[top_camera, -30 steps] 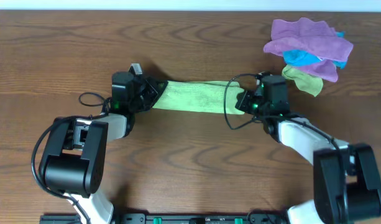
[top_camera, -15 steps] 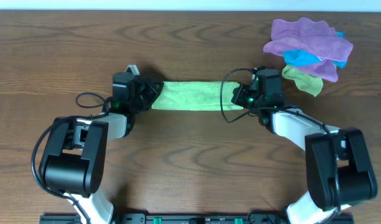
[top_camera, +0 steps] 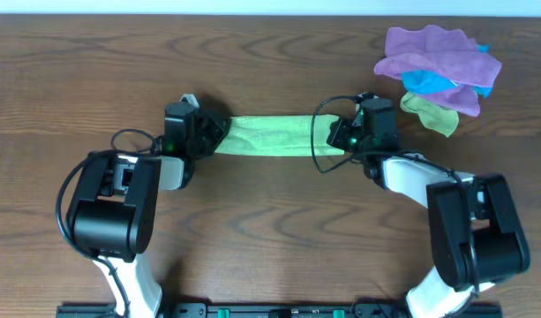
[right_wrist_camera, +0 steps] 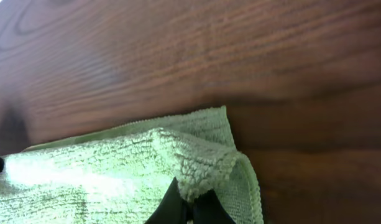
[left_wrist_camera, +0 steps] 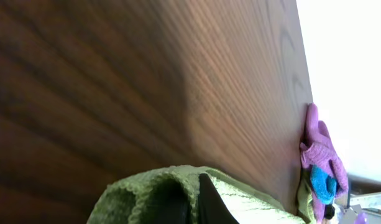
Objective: Fold the cloth
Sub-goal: 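Open both grippers and lift them off the folded strip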
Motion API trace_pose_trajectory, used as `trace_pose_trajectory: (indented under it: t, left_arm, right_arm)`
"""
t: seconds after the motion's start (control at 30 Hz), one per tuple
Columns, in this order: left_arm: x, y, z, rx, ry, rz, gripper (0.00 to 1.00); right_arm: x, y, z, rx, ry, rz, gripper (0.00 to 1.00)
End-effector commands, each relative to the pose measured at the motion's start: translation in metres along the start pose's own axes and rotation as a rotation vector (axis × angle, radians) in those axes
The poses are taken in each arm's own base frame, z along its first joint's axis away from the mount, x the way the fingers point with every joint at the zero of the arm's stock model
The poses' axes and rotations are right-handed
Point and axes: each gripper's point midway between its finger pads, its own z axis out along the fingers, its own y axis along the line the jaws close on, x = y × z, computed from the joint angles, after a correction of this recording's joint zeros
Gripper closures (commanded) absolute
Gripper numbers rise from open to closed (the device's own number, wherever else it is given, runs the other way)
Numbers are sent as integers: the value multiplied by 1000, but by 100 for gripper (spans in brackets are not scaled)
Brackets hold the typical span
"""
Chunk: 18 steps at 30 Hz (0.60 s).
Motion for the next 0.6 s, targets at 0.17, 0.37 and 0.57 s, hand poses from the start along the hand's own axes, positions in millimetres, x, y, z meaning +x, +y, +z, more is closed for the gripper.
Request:
trace_pose_trajectory:
  t: [0.17, 0.37, 0.57]
  left_arm:
    - [-10, -3, 5, 6, -32, 69, 94]
    - [-11, -5, 5, 11, -35, 79, 83]
    - [-17, -16, 2, 67, -39, 112, 49]
  right_arm:
    - [2, 7, 14, 5, -26, -46, 98]
    - [3, 11, 15, 2, -29, -55, 98]
    - [0, 17, 12, -19, -33, -50, 85]
